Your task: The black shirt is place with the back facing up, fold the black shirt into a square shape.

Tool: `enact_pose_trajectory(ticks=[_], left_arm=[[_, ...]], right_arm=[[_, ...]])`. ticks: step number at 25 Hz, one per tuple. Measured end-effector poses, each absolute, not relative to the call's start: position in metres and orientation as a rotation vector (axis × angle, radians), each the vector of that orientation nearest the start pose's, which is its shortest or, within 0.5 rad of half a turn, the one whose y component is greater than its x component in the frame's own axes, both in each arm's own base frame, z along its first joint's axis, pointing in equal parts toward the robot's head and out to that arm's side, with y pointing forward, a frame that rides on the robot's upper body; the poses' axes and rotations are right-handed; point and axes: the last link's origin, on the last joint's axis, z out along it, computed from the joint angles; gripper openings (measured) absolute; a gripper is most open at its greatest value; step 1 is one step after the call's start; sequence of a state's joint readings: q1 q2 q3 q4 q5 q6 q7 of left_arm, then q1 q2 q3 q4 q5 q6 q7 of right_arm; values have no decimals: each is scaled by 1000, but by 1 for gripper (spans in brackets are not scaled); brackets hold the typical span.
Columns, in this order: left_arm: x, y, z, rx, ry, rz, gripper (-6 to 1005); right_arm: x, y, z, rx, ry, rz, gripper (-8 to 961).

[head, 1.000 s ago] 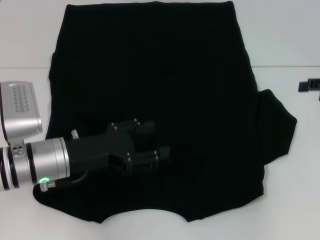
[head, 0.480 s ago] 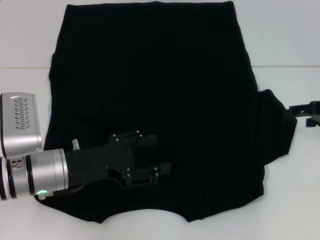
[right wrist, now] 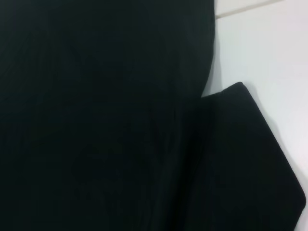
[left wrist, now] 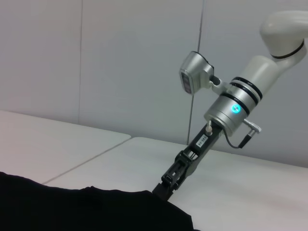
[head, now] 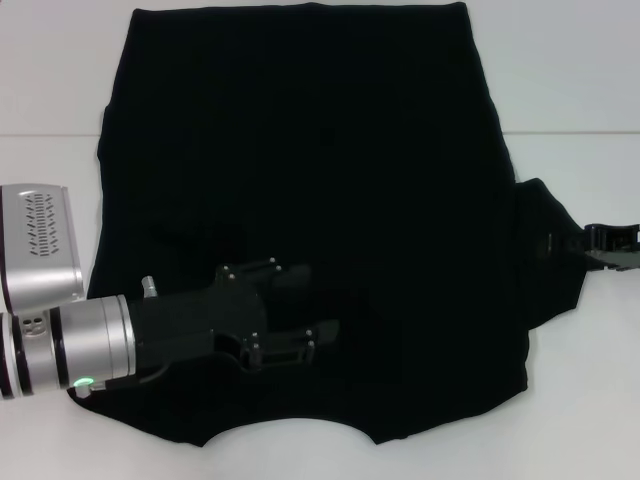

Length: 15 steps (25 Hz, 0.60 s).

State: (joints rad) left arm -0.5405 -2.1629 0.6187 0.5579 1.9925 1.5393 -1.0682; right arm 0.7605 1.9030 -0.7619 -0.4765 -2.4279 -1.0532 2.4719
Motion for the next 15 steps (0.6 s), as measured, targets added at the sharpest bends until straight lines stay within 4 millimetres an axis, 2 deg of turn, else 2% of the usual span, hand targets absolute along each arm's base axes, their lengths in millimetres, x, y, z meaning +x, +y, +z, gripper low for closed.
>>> enact_pose_trajectory(ticks=[8,15], left_arm=[[-248,318,-41,-2695,-361,-811,764],[-249,318,-41,-2693,-365,-813,764]], right_arm=[[313,416,40,-1993,1671,146,865],[315,414,33,-1991,1667,144,855]])
